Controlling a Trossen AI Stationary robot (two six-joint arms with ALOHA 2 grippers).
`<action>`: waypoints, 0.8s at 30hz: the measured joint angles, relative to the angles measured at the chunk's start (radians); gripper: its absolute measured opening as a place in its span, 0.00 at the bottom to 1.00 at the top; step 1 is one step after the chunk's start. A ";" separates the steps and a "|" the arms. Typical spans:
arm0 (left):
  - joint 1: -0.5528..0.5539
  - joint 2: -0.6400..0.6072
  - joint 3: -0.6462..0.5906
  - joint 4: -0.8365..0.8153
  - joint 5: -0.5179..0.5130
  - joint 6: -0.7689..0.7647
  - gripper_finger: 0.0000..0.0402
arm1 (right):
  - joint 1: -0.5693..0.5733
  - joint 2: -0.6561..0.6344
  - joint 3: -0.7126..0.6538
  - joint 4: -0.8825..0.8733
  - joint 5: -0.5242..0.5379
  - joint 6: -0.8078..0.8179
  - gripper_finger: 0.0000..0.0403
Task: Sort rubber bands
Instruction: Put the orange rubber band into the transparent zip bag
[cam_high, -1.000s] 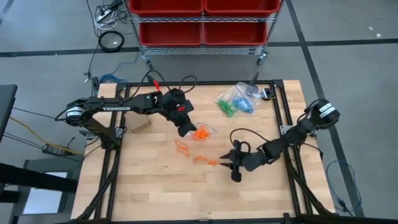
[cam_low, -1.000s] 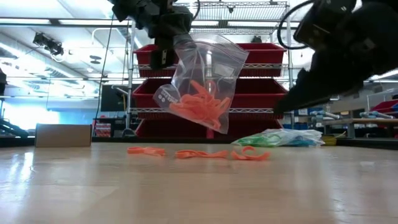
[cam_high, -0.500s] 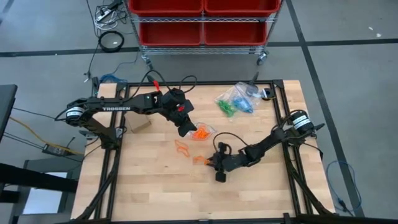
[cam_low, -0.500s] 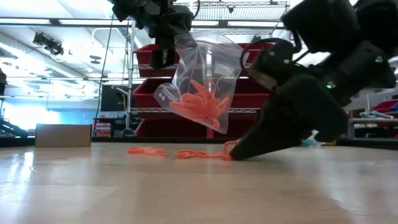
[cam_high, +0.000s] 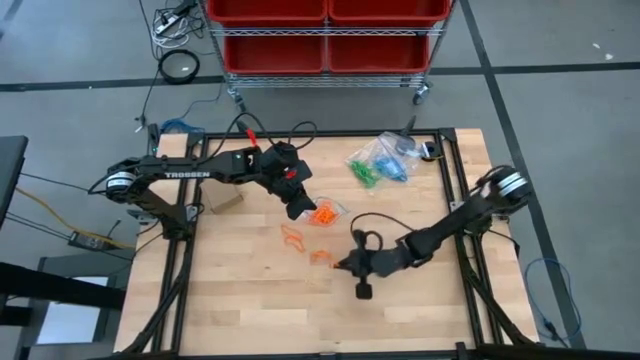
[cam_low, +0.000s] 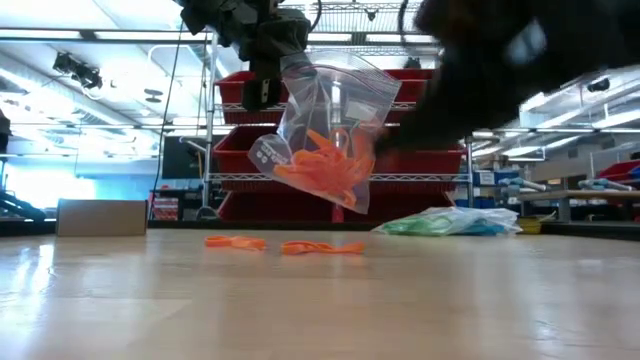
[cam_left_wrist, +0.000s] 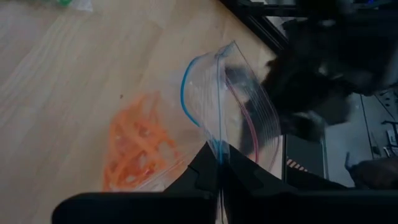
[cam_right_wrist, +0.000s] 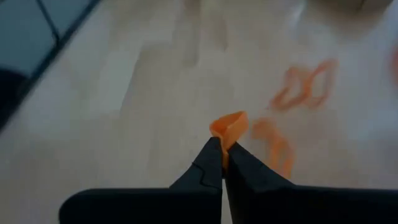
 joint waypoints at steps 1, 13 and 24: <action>0.000 0.000 0.000 0.000 0.000 0.000 0.04 | 0.006 -0.035 0.000 -0.001 0.029 -0.020 0.00; 0.000 0.000 0.000 0.002 0.000 -0.001 0.04 | -0.080 -0.199 0.231 -0.230 0.260 -0.355 0.00; 0.000 0.000 0.000 0.001 0.000 -0.006 0.04 | -0.212 -0.135 0.409 -0.613 0.243 -0.273 0.00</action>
